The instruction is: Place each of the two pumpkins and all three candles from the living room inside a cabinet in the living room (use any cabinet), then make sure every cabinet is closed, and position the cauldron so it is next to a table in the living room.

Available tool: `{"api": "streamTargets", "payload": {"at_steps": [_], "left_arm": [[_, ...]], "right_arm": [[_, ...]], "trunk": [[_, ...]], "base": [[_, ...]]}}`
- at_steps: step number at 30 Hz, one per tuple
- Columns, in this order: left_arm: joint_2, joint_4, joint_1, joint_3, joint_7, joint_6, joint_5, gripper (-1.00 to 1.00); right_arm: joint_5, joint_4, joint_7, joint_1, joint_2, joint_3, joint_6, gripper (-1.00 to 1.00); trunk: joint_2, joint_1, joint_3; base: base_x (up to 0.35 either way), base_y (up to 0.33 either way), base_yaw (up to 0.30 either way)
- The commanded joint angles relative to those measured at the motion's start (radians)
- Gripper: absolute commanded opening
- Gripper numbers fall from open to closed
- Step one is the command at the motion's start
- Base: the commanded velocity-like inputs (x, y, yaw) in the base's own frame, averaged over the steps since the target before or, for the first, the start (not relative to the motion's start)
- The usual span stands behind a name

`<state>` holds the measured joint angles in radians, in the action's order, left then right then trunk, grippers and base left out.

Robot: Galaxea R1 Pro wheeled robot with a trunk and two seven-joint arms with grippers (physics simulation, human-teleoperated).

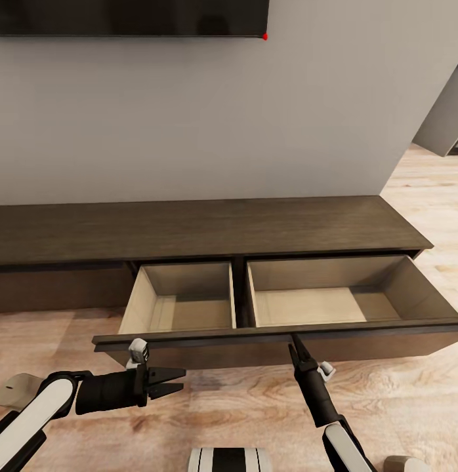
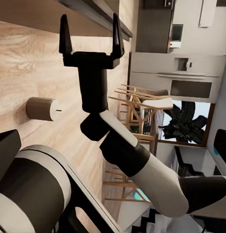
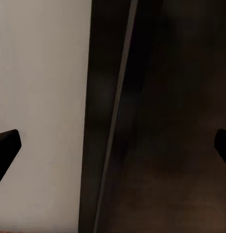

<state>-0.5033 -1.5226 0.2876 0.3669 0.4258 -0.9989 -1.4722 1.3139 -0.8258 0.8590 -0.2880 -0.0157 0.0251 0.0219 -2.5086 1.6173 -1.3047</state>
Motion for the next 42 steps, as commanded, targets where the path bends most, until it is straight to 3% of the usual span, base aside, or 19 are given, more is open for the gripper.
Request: {"api": "streamTargets", "payload": {"at_steps": [1, 29, 38, 42], "left_arm": [[-0.001, 0.000, 0.001, 0.001, 0.007, 0.000, 0.004, 1.00], [-0.001, 0.001, 0.001, 0.001, 0.007, -0.001, 0.004, 1.00], [0.000, 0.001, 0.001, 0.002, 0.007, -0.001, 0.004, 1.00], [-0.001, 0.002, 0.001, 0.004, 0.007, -0.001, 0.004, 1.00]], "right_arm": [[0.010, 0.001, 0.003, 0.000, 0.000, 0.003, 0.002, 1.00], [0.010, 0.001, -0.009, 0.000, 0.000, 0.003, 0.009, 1.00], [0.010, 0.001, -0.053, 0.000, 0.004, 0.003, 0.019, 1.00], [0.011, 0.001, -0.072, 0.000, 0.004, 0.002, 0.081, 1.00]], "trunk": [[0.000, 0.000, -0.001], [0.000, 0.000, -0.001], [0.002, -0.004, 0.034], [0.003, -0.006, 0.050]], "base": [[0.000, 0.000, 0.000], [-0.091, 0.000, 0.000], [0.000, 0.000, 0.000], [0.000, 0.000, 0.000]]}}
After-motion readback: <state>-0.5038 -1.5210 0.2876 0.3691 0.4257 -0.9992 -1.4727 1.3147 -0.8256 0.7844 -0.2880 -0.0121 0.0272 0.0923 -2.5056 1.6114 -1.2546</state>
